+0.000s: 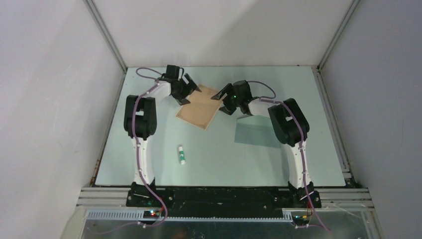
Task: Place the letter into the envelope and seal it
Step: Pick up the letter from the center of the board.
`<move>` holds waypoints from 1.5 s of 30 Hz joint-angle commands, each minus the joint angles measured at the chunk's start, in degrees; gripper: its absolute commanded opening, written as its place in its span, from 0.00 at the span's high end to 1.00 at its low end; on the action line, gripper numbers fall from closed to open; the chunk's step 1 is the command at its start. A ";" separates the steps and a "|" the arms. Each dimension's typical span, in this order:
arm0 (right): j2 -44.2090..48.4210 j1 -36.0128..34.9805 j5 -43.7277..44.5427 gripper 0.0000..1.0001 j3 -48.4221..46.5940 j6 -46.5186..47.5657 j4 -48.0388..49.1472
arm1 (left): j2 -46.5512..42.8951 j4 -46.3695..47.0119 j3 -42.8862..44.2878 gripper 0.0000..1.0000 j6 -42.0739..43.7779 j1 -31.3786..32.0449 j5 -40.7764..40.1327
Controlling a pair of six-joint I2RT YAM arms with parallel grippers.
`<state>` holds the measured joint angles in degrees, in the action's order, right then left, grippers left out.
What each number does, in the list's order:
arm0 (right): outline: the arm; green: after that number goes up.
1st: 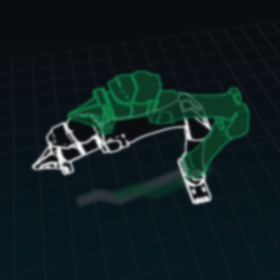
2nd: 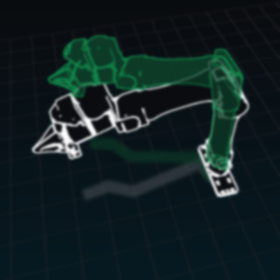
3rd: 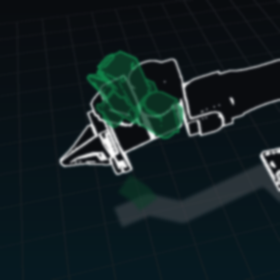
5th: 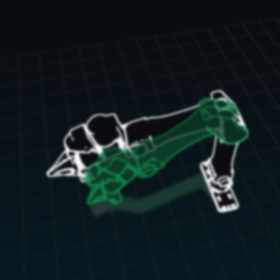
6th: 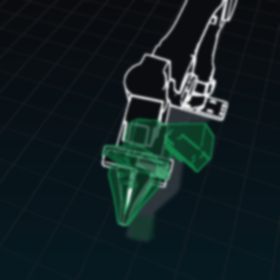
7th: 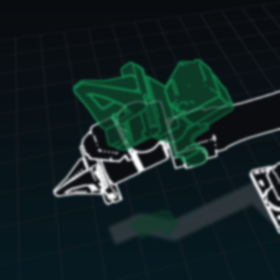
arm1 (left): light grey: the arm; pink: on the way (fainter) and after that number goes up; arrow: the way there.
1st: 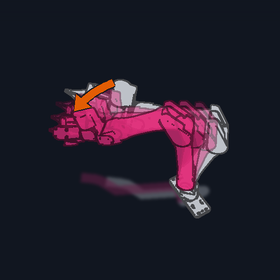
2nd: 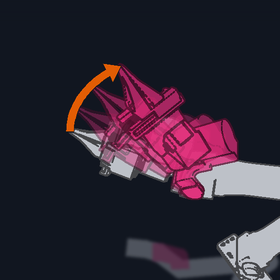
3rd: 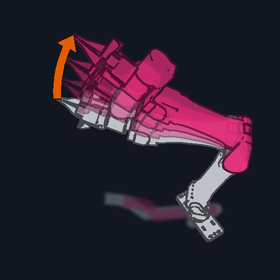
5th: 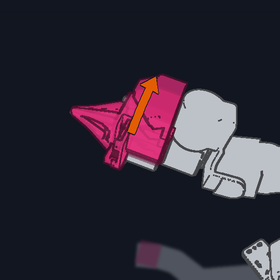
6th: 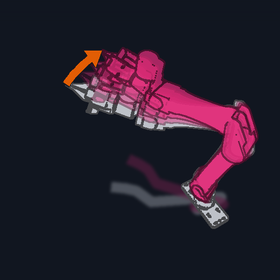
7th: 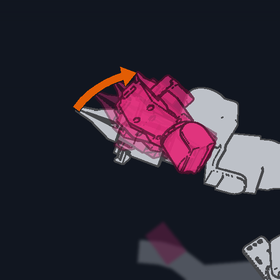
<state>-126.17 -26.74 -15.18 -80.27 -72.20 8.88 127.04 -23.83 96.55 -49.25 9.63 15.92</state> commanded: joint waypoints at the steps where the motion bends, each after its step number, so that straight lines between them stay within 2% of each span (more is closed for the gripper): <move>1: -3.49 -1.48 1.00 0.18 -0.75 0.12 -2.27 | 1.69 -3.57 4.44 0.06 3.56 0.59 1.68; 10: -4.00 -2.63 -3.84 0.22 -0.32 -0.92 4.20 | 3.17 -1.54 1.80 0.06 3.12 1.10 5.98; 14: -1.33 -1.85 -3.85 0.22 4.51 -0.63 6.09 | -0.97 -2.09 0.84 0.07 5.98 1.40 7.64; 20: 3.86 0.76 -2.19 0.21 12.19 1.05 6.81 | -8.31 -3.28 2.68 0.06 13.56 -0.03 -1.15; 23: 4.57 0.91 -1.30 0.19 12.33 2.06 4.48 | -7.04 -6.17 6.12 0.05 17.19 -0.26 -11.76; 27: 4.96 -0.08 0.37 0.18 12.33 2.05 1.60 | -2.48 -10.81 12.20 0.07 19.89 -0.84 -17.16; 32: 4.80 -1.00 0.07 0.18 12.33 1.33 2.60 | 8.27 -18.75 26.35 0.07 20.78 -1.95 -14.85; 35: 4.72 -1.33 -0.23 0.18 12.33 1.20 2.78 | 10.38 -16.72 27.24 0.07 20.75 -1.94 -14.83; 45: 3.89 -1.65 -0.82 0.18 12.33 -0.32 3.76 | 13.68 -15.11 28.49 0.09 22.25 -0.57 -2.51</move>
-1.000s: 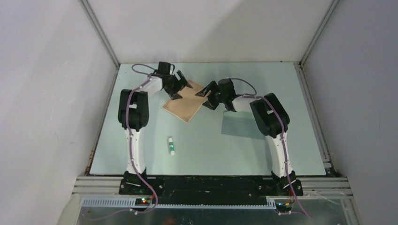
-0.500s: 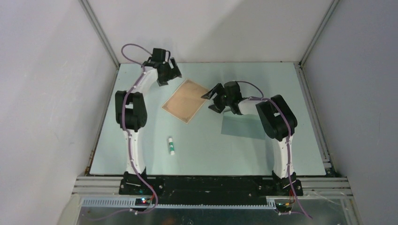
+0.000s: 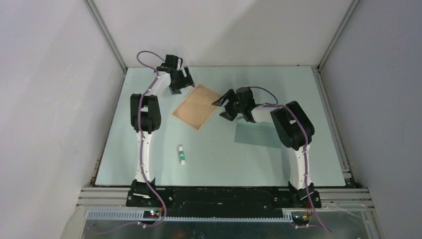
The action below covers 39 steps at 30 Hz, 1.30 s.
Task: Place the letter into the envelope and seal it
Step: Pick up the letter from the center of the board.
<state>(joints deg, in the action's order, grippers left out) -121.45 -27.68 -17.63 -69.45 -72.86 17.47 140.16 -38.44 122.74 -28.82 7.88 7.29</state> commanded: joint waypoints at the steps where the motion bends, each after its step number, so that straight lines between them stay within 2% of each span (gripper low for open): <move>1: -0.94 -0.80 1.58 0.18 1.51 0.10 -4.84 | 0.10 -0.70 1.88 0.09 2.11 1.44 6.58; 7: -0.98 -1.25 1.15 0.17 1.63 0.12 -6.13 | -6.03 6.50 -10.96 0.10 0.13 3.22 13.97; 14: 1.74 -1.15 0.31 0.17 8.49 -1.02 -2.71 | -12.80 16.19 -25.07 0.12 -4.71 3.32 20.10; 26: 7.69 -1.12 0.22 0.18 20.81 -2.95 4.58 | -15.17 15.33 -29.39 0.15 -5.09 3.28 22.57; 30: 7.91 -1.12 -0.24 0.18 22.15 -2.89 5.41 | -17.44 17.12 -32.10 0.18 -6.26 3.31 26.54; 35: 8.30 -0.65 -1.18 0.18 22.60 -1.57 6.51 | -22.37 29.77 -40.46 0.18 -13.86 2.72 34.88; 39: 10.18 -0.41 -1.24 0.18 22.73 0.30 5.71 | -24.11 31.65 -42.62 0.18 -15.47 2.82 36.85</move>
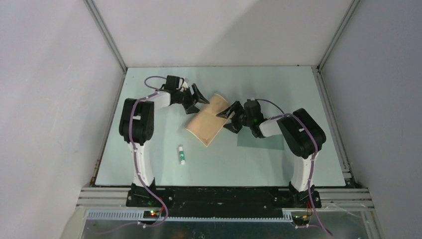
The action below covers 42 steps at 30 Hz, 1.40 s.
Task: Place the letter into the envelope and seal it
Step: Pick up the letter from the center of the board.
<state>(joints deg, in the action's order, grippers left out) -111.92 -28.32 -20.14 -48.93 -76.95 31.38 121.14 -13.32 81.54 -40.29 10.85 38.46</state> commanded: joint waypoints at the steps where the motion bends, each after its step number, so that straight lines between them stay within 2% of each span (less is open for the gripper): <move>1: 0.96 0.31 1.43 0.18 2.19 4.63 -8.58 | -5.33 6.68 -1.71 0.18 -4.13 -0.09 6.24; 8: 1.91 0.62 1.75 0.17 3.32 5.67 -10.19 | -10.66 9.55 -6.89 0.24 -6.33 -0.30 6.95; 12: 1.81 0.76 1.92 0.17 4.23 5.73 -10.07 | -12.93 15.17 -9.79 0.26 -10.52 -0.56 9.38; 16: 1.58 1.01 1.76 0.17 4.64 5.62 -9.39 | -14.03 28.32 -13.98 0.26 -18.69 -0.57 12.96; 20: 1.41 1.03 1.65 0.17 4.65 5.34 -8.69 | -13.92 35.18 -16.54 0.26 -24.64 -0.55 14.57; 25: 1.06 0.98 1.60 0.17 4.71 5.53 -8.65 | -13.81 48.92 -21.32 0.34 -34.78 -1.33 15.28; 30: 0.46 1.01 1.61 0.17 5.07 5.69 -8.46 | -11.15 68.91 -23.81 0.37 -48.73 -2.46 16.46; 34: -0.10 0.98 1.33 0.17 5.16 5.27 -7.60 | -8.19 76.98 -24.68 0.42 -54.15 -2.43 17.27; 38: 0.05 0.98 1.12 0.17 5.21 5.15 -7.14 | -6.66 77.31 -25.36 0.52 -53.25 -2.39 18.87; 40: 0.18 1.03 1.01 0.17 5.14 5.14 -7.04 | -7.41 71.15 -25.38 0.54 -47.78 -2.35 19.25; 42: 0.40 1.11 0.94 0.17 5.12 5.12 -6.95 | -9.72 55.09 -23.98 0.54 -35.06 -1.98 18.37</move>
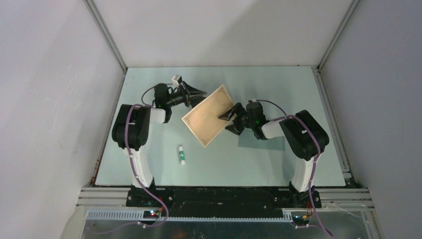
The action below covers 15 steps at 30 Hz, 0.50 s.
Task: Place the letter into the envelope and seal it
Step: Pick up the letter from the center of the board.
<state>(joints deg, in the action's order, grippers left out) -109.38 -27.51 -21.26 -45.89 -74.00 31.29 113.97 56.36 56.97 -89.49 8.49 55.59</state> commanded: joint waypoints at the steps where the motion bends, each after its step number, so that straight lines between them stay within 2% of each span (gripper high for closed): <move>1: -2.05 0.27 1.95 0.17 2.15 2.11 -6.82 | -3.42 -31.26 1.73 0.53 27.10 0.76 0.02; 2: -1.99 0.27 1.94 0.17 2.14 2.11 -6.78 | -4.79 -39.72 5.39 0.53 33.34 1.10 -2.91; 3: -1.98 0.26 1.99 0.17 2.10 2.08 -6.77 | -5.49 -53.54 7.39 0.53 43.07 1.73 -4.51; 5: -2.02 0.26 2.05 0.17 2.11 2.04 -6.70 | -5.60 -60.22 10.92 0.52 47.44 2.17 -6.46; 12: -2.67 0.18 1.88 0.17 2.09 1.40 -6.13 | -5.67 -59.70 10.52 0.60 46.94 2.28 -6.41; 14: -2.68 0.17 1.62 0.17 2.12 1.46 -6.10 | -5.79 -60.20 10.52 0.69 47.45 2.38 -6.54; 15: -2.52 0.17 1.55 0.17 2.05 1.48 -6.07 | -5.83 -60.43 10.64 0.76 47.55 2.35 -6.64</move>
<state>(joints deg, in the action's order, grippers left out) -109.49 -27.51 -21.58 -45.78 -74.19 31.64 111.18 -0.01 66.17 -46.41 10.66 49.56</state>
